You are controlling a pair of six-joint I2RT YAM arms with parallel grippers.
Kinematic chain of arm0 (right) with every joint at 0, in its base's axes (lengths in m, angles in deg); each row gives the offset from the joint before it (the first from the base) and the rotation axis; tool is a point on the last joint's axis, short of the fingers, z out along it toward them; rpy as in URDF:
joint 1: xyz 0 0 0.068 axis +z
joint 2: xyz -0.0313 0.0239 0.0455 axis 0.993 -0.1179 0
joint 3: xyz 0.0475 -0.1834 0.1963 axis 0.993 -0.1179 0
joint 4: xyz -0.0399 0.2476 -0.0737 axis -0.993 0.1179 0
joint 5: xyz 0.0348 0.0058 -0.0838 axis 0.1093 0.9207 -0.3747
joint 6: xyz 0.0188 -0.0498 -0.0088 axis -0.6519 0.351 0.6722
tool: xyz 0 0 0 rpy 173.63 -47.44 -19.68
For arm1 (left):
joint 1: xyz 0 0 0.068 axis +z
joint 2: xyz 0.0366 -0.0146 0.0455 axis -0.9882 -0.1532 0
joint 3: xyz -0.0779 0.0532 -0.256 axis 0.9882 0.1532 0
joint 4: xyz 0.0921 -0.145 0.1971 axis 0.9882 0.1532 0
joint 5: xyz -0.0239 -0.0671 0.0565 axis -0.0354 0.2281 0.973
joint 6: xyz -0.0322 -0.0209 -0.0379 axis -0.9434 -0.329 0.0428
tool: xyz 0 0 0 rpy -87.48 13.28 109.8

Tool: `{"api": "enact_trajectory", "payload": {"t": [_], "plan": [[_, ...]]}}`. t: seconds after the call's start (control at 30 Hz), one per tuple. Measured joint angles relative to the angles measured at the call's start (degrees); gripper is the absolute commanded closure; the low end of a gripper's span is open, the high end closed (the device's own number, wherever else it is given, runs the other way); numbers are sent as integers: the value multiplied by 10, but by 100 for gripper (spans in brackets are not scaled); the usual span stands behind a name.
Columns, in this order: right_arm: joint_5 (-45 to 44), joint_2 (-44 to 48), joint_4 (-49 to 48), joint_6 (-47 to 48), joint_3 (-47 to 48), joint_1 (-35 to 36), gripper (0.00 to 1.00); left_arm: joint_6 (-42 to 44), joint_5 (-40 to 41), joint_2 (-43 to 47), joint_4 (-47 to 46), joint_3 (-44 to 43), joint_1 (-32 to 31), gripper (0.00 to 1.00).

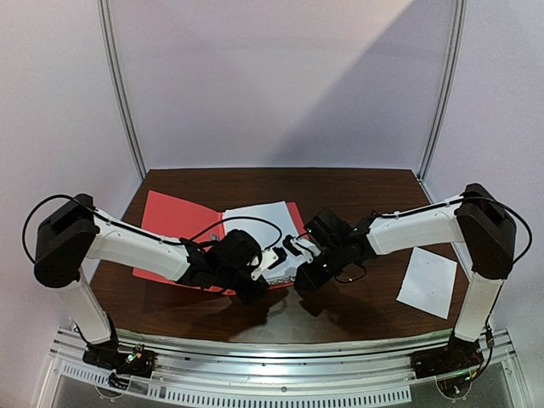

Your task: Put the files into the folder

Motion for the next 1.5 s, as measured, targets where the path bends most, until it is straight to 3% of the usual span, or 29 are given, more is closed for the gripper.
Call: {"api": "enact_trajectory", "payload": {"t": [0.4, 0.87, 1.0, 1.13, 1.3, 1.5], "plan": [[-20, 26, 62, 0, 6, 5, 70, -12, 7, -9, 1, -12, -7, 100], [-149, 207, 127, -38, -59, -78, 54, -56, -22, -88, 12, -116, -60, 99], [-177, 247, 143, -54, -77, -101, 51, -63, -27, -110, 14, -144, -66, 91], [-197, 271, 155, -73, -98, -122, 44, -70, -29, -113, 20, -151, -66, 75], [-218, 279, 174, -102, -109, -144, 22, -83, -40, -113, 32, -155, -70, 61], [-243, 285, 202, -141, -115, -180, 7, -89, -45, -110, 45, -160, -71, 46]]}}
